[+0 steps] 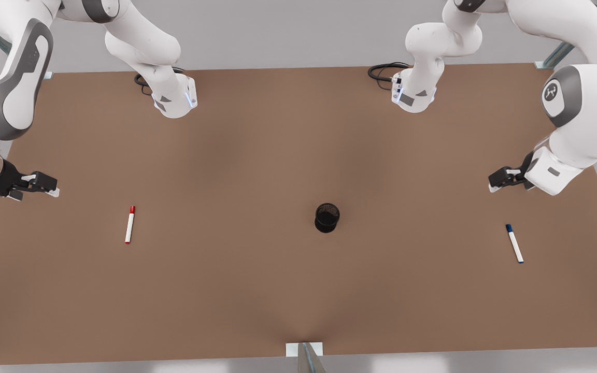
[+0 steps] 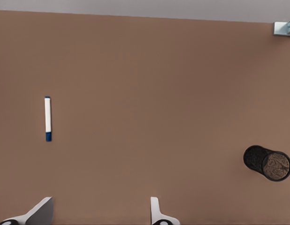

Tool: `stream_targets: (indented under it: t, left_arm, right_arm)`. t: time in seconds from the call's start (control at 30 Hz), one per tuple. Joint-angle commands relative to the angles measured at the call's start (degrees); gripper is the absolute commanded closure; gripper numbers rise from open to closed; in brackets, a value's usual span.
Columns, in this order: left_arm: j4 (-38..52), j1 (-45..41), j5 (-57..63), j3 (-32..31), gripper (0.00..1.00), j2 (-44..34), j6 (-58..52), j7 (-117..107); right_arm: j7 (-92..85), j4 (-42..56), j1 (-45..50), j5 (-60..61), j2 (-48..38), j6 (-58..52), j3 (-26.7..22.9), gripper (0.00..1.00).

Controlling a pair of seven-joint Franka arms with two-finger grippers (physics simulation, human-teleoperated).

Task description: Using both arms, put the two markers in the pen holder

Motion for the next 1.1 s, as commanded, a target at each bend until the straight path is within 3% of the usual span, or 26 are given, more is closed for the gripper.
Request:
stream_targets:
  t: [0.0, 0.1, 0.3, 0.47, 0.73, 0.77, 0.83, 0.87, 1.07]
  left_arm:
    - [0.0, 0.1, 0.1, 0.0, 0.0, -0.1, -0.7, 1.4]
    - [0.0, 3.5, 0.1, 0.6, 0.0, 2.9, 0.7, 1.8]
    - [-0.6, 12.0, -2.0, 0.5, 0.0, 13.5, 16.5, 9.6]
    - [-4.9, 13.7, -2.2, 0.5, 0.0, 18.5, 31.5, 12.0]
    - [-5.4, 17.9, -4.3, 0.4, 0.0, 24.8, 38.4, 17.2]
    - [-5.4, 18.0, -4.2, 0.5, 0.01, 25.5, 39.2, 17.3]
    - [-5.7, 18.5, -4.2, 0.5, 0.25, 26.6, 39.7, 17.3]
    - [-5.7, 19.0, -4.2, 0.5, 0.28, 27.3, 39.6, 17.4]
    - [-5.7, 22.1, -4.2, 0.5, 0.3, 31.6, 42.1, 17.4]
  right_arm:
    - [-4.8, 0.0, -0.1, 0.0, 0.0, 0.0, 0.0, 0.0]
    - [-4.8, 0.0, -0.1, 0.0, 0.0, 0.0, 0.0, 0.0]
    - [-4.9, 0.0, -0.2, 0.1, 0.0, 0.0, -0.1, 0.0]
    - [-4.9, 0.0, -0.2, 0.3, 0.0, 0.0, -0.1, 0.0]
    - [-5.5, 0.0, -0.4, 0.3, 0.0, 0.0, -0.1, 0.0]
    - [-5.4, 0.0, -0.4, 0.3, 0.0, 0.0, -0.2, 0.0]
    - [-5.4, 0.0, -0.4, 0.3, 0.0, 0.0, -0.2, 0.0]
    - [-5.4, 0.0, -0.4, 0.3, 0.0, 0.0, -0.1, 0.0]
    - [-5.2, 0.0, -0.1, 0.3, 0.0, 0.0, -0.1, 0.0]
